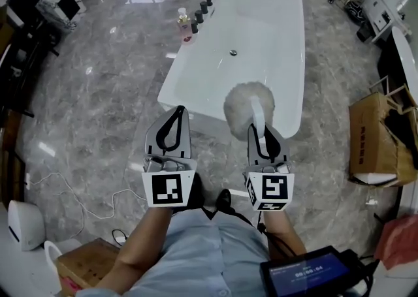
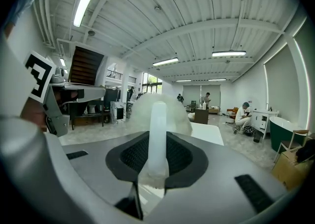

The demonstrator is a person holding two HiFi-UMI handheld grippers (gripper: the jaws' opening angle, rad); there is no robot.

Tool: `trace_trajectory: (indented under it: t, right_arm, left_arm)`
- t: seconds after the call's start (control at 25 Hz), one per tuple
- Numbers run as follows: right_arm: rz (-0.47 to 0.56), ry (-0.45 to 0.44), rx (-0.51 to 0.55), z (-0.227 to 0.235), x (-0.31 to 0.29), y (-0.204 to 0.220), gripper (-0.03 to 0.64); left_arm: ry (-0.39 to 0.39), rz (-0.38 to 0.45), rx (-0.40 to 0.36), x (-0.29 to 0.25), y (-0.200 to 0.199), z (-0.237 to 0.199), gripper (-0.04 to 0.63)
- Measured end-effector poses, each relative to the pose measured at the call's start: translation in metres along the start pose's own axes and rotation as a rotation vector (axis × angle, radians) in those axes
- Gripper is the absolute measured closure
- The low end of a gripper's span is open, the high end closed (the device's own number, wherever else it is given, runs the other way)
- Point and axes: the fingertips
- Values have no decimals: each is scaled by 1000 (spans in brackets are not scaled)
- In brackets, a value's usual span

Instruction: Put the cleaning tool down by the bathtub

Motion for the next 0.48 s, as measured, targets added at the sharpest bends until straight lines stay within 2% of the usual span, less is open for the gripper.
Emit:
trace_trajectory:
  t: [0.24,0.48]
  right_arm:
    - [-34,11,-3,-8,-24,5,523]
    - [-132,4,47,-11,-49,43,523]
  left_arm:
    - [26,-14,8,-21,15,-16,580]
    - [67,-74,29,-32,57,-14,580]
Point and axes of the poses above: the fingertips, and each gripper's own axes: x backward along the fingers, z to its right, y out of its underside, and after that the axes turned 11 degrees about -x, right-handed
